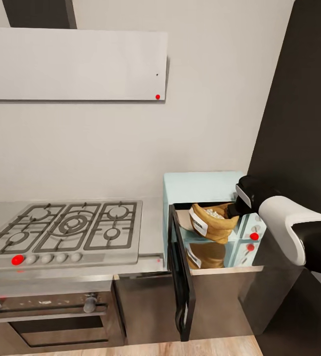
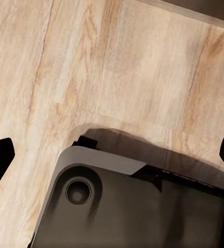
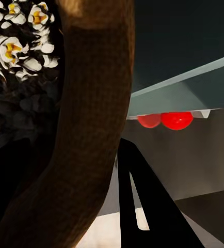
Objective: In the kitchen, take the popcorn bag from the countertop, put it into the microwave, and heat it until the popcorn is cooked so the cooked popcorn ends up inside the bag.
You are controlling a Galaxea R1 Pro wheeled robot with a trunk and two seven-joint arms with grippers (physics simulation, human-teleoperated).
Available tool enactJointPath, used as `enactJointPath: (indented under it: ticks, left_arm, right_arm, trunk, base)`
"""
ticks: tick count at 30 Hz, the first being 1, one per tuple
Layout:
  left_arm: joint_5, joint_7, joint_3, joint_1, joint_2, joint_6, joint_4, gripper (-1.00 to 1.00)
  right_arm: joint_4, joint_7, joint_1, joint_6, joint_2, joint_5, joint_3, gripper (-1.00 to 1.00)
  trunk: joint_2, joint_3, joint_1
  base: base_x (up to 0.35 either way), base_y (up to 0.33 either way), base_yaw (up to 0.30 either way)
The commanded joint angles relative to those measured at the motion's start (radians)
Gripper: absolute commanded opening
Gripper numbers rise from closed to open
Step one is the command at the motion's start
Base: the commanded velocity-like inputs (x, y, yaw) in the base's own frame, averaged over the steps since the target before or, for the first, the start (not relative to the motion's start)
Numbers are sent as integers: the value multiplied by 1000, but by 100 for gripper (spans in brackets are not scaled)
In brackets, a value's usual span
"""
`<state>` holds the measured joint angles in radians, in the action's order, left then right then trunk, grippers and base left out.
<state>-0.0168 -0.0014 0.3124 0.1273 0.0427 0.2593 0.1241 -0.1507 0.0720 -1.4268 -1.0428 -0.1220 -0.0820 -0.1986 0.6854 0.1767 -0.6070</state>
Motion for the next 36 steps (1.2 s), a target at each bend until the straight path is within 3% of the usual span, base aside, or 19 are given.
enactJointPath:
  ticks: [1, 7, 8, 36]
  left_arm:
    - [-2, 0, 2, 0, 0, 3, -1, 100]
    - [-2, 0, 2, 0, 0, 3, -1, 100]
    - [-2, 0, 2, 1, 0, 3, -1, 100]
    - [-2, 0, 2, 0, 0, 3, -1, 100]
  right_arm:
    - [-3, 8, -1, -4, 0, 16, 11, -100]
    - [-3, 8, -1, -4, 0, 16, 11, -100]
    - [-3, 8, -1, -4, 0, 16, 11, 100]
    - [-6, 12, -27, -4, 1, 26, 22, 100]
  trunk:
    - [2, 1, 0]
    - [2, 1, 0]
    - [2, 1, 0]
    - [2, 1, 0]
  base:
    - [0, 0, 0]
    - [0, 0, 0]
    - [0, 0, 0]
    - [0, 0, 0]
